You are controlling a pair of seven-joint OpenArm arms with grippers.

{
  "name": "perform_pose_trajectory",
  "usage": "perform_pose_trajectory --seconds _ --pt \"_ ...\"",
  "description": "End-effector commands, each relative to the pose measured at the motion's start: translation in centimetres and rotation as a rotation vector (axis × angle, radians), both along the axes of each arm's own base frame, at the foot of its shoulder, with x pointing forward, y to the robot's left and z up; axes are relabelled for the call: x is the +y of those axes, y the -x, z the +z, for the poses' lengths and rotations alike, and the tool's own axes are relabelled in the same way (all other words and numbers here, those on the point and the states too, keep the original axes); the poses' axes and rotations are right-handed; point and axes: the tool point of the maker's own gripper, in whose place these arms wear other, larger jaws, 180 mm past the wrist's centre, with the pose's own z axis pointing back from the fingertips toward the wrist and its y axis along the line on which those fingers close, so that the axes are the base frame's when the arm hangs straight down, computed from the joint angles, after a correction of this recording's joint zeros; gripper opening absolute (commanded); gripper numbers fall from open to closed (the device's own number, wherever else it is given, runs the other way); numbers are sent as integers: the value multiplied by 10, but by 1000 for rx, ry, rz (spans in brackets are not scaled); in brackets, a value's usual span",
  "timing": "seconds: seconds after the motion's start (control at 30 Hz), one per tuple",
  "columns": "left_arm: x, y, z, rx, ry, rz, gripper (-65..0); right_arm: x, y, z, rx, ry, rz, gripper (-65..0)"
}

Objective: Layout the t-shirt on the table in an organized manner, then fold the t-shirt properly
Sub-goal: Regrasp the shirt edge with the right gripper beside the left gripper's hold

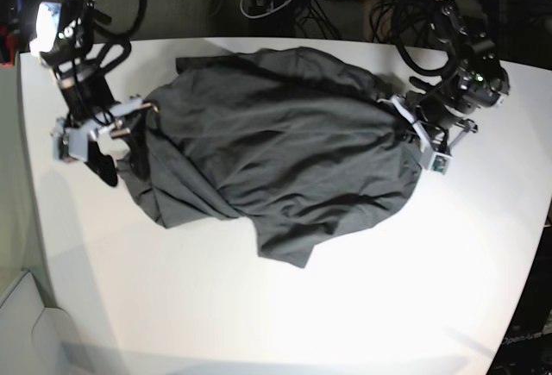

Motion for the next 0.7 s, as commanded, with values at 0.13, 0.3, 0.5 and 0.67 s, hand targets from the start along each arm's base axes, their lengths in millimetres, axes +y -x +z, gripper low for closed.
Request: perform_pose_trajectory --seconds 0.13,0.3,0.5,0.67 --pt "0 -8 10 -45 9 -1 -644 16 -53 -9 106 113 137 -322" --pt "0 -9 12 -49 8 -2 -644 32 -86 -32 224 156 212 -322" --pt "0 -9 12 -50 7 -2 -644 68 -84 -48 269 183 322 -322" --pt "0 -9 12 -50 7 -2 -644 79 -82 -75 344 188 362 -322"
